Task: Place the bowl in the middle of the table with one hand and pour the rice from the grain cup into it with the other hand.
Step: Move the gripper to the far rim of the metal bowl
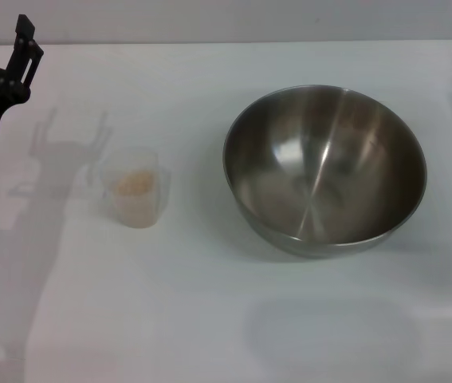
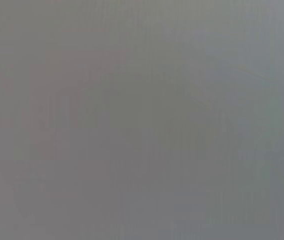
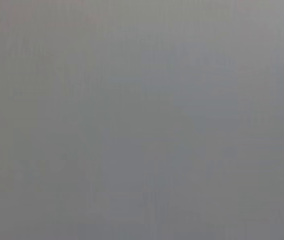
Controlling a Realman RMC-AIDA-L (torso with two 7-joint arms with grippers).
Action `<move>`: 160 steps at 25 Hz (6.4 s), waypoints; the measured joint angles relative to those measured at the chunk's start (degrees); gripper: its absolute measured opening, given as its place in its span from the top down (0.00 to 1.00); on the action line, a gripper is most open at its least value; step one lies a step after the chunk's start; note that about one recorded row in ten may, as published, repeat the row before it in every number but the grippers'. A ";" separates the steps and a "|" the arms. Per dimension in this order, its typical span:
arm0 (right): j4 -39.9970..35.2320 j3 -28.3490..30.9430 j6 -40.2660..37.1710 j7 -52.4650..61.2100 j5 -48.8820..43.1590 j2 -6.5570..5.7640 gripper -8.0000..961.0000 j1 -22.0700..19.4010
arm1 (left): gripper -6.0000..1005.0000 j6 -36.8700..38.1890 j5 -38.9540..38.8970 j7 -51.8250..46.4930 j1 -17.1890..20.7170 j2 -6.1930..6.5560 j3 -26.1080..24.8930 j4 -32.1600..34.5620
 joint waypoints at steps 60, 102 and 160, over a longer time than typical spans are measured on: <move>-77.72 34.90 158.73 -20.73 -0.52 -1.01 0.23 2.79 | 0.16 0.74 -0.08 -0.29 -1.09 0.08 -1.06 0.00; -58.70 36.38 163.61 -29.13 -6.38 -0.67 0.58 10.06 | 0.16 2.23 -0.04 -0.31 -0.28 0.08 -0.76 0.00; -61.48 33.19 163.28 -28.63 -10.06 -0.61 0.30 12.61 | 0.16 2.09 -0.05 -0.39 -0.91 0.00 -0.84 0.01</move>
